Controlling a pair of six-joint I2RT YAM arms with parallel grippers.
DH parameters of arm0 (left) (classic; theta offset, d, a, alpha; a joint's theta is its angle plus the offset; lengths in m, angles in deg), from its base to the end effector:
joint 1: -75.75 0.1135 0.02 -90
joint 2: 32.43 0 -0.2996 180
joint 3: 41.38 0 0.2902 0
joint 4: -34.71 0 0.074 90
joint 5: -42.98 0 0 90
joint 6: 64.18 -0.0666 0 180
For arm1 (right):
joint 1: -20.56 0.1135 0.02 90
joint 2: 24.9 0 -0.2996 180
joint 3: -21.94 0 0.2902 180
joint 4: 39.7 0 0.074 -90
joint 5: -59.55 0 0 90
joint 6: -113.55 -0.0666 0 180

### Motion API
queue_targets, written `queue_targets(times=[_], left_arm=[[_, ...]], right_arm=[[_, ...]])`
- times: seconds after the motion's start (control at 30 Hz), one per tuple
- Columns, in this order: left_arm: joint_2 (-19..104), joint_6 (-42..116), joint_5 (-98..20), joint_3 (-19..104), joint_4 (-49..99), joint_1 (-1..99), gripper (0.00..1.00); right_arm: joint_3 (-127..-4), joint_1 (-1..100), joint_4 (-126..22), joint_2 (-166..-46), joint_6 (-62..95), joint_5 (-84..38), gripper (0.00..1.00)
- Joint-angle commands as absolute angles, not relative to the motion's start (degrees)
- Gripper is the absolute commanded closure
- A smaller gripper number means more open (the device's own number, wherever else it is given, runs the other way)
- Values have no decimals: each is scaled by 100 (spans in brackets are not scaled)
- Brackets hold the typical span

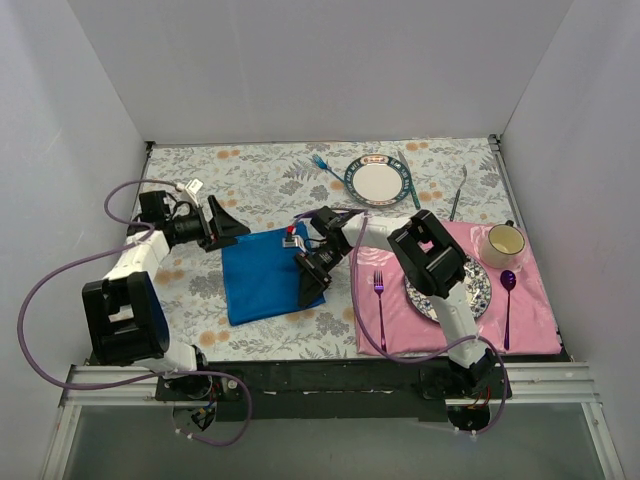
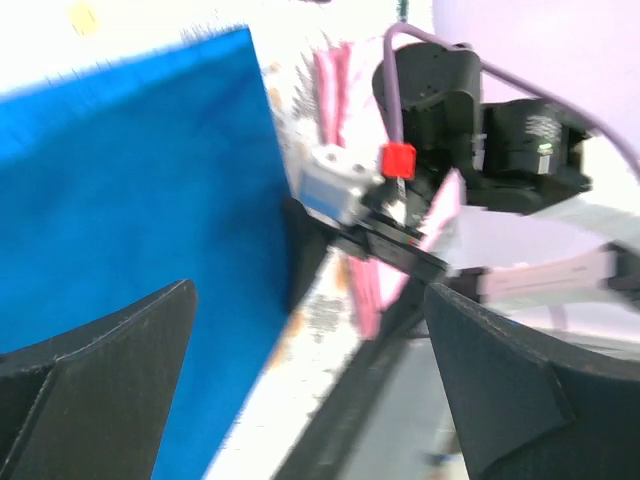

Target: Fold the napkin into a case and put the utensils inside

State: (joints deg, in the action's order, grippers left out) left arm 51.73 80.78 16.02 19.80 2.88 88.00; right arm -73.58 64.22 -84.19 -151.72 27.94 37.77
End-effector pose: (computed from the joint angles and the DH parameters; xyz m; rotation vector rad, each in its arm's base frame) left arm 0.3221 0.0092 0.2131 -0.9638 2.3154 -1.6904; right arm 0.2986 0.3704 0.1069 1.1826 -2.1467 -1.6602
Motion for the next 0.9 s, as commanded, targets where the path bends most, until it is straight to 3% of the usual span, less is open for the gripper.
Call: queue_targets(times=[0.0,0.13,0.27,0.37,0.4,0.47,0.5,0.6,0.87], left_arm=[[5308,6363,1125,2539,-684,8796,2],[5546,5677,608,2811,-825,8507,2],[5861,5334,106,2987,-878,8252,3],[6020,5132,-263,3119,-886,8068,10],[6055,5027,-446,3145,-886,7954,14],[6143,4982,-597,3207,-886,7874,21],[6239,4868,-728,3216,-930,7804,30],[6345,4683,-913,3128,-1000,7672,40],[6223,4445,-1283,2628,-1141,7356,52]], right_arm=[[-7936,6424,-9454,-14841,3965,3713,1],[-7850,6196,-7281,-14286,2569,3548,4],[-7901,5915,-6473,-14249,2117,2704,16],[-8499,5836,-7059,-14714,2607,2282,34],[-8587,5809,-7131,-14907,2697,2237,44],[-8588,5791,-7114,-15005,2829,2080,56],[-8553,5791,-7105,-15049,3013,1957,67],[-8456,5791,-7332,-15163,3277,1912,85],[-7587,5818,-7589,-15041,3524,1920,86]])
